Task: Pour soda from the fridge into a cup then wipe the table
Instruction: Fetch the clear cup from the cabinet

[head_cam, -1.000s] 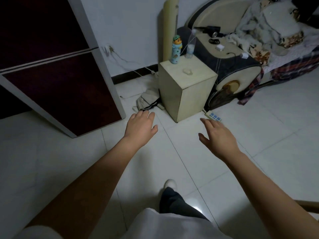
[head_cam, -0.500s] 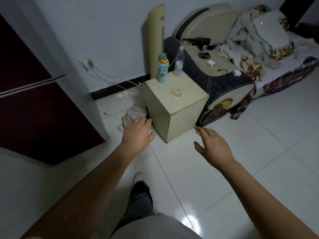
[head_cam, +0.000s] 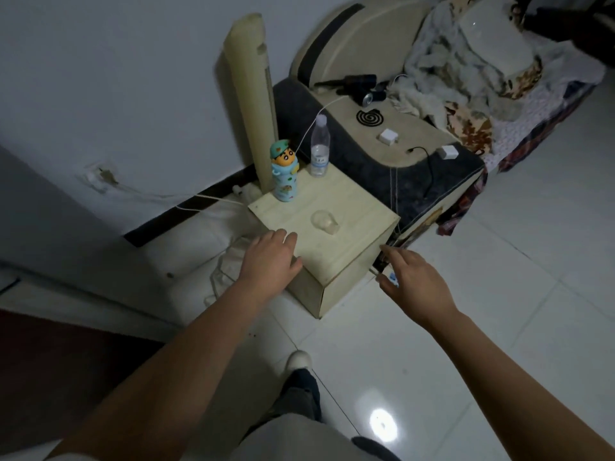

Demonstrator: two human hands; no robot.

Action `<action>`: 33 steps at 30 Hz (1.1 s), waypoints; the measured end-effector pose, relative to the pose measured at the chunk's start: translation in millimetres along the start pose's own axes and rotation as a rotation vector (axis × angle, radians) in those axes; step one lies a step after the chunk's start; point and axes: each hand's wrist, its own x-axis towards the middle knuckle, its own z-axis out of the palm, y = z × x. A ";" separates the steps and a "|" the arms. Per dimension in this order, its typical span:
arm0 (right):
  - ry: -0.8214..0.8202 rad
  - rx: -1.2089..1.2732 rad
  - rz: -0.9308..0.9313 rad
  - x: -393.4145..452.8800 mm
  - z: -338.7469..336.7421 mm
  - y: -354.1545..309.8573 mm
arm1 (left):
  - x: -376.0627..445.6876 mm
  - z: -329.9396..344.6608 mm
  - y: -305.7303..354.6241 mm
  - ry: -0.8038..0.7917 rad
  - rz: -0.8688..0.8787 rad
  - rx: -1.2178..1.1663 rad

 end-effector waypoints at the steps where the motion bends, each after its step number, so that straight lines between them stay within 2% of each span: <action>1: 0.007 0.013 0.010 13.7 0.2 0.4 | 16.8 -1.5 -4.3 -0.015 0.018 0.002; 12: -0.004 0.117 0.050 107.2 13.6 28.0 | 122.8 5.9 -20.4 -0.096 0.055 -0.001; 17: -0.055 0.303 0.073 134.9 33.5 45.0 | 140.1 29.5 -22.9 -0.116 0.019 -0.105; 27: -0.160 0.697 0.262 205.5 129.0 85.7 | 186.4 137.1 -26.1 -0.206 -0.053 -0.203; 33: -0.164 0.819 0.296 246.2 193.9 101.2 | 207.0 210.5 -28.6 -0.282 -0.084 -0.211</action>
